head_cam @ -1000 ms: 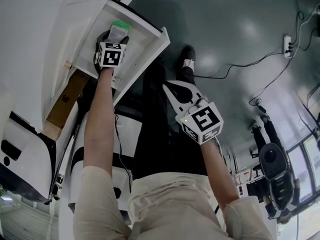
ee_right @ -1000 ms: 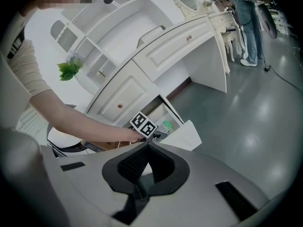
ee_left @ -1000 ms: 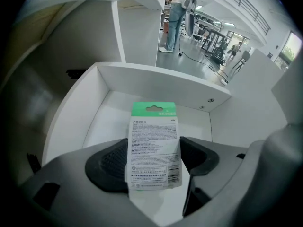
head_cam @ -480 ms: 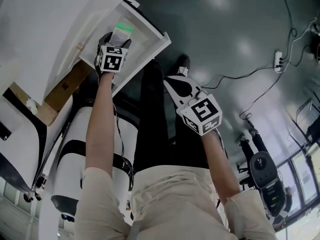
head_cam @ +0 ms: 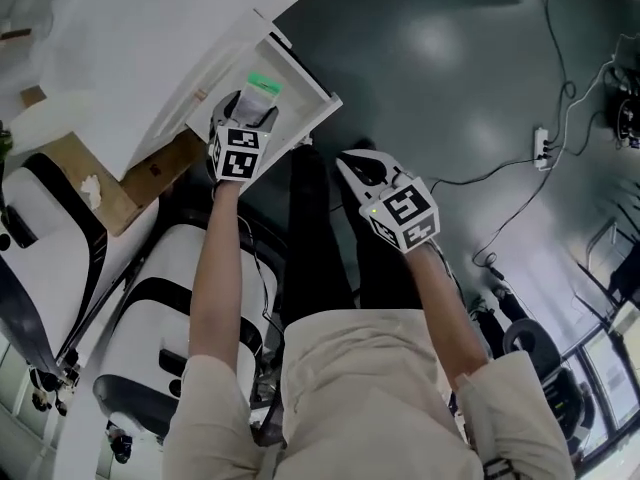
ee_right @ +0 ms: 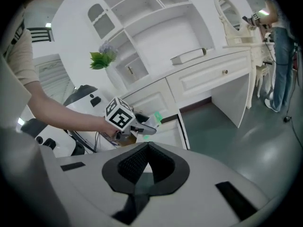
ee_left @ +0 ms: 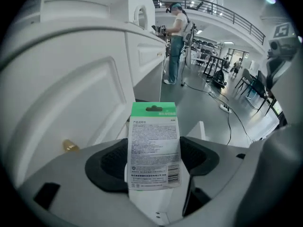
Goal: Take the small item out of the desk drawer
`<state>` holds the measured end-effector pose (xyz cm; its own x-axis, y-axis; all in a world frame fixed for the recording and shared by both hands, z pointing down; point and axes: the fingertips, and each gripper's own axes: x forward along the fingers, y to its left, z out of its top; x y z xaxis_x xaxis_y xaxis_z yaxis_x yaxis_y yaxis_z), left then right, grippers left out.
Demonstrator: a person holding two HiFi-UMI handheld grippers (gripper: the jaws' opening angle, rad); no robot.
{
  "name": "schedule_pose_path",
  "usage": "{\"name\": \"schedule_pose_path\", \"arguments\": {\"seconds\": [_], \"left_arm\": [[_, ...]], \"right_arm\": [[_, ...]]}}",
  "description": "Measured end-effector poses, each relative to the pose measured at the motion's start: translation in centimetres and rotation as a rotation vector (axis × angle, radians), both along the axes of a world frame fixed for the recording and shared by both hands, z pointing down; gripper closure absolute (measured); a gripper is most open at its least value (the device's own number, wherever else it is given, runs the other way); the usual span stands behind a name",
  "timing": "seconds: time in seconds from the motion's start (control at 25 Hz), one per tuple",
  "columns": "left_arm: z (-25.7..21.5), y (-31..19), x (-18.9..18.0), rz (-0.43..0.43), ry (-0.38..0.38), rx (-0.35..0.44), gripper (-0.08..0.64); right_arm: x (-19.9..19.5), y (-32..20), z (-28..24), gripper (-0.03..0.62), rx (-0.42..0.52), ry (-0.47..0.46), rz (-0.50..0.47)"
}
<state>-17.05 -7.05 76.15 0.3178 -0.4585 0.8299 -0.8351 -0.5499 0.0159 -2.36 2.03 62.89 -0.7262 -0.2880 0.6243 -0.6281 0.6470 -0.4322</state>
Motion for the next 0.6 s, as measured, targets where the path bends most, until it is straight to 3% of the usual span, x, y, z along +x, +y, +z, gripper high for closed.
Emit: {"name": "schedule_pose_path", "arguments": {"seconds": [0.4,0.6], "left_arm": [[-12.2,3.3,2.0,-0.123,0.065,0.013,0.204],[-18.1,4.0,3.1,-0.168,0.096,0.067,0.204]], "right_arm": [[0.0,1.0,-5.9,0.568,-0.004,-0.031,-0.018],[0.9,1.4,-8.8,0.568,0.0,-0.041,-0.01]]}}
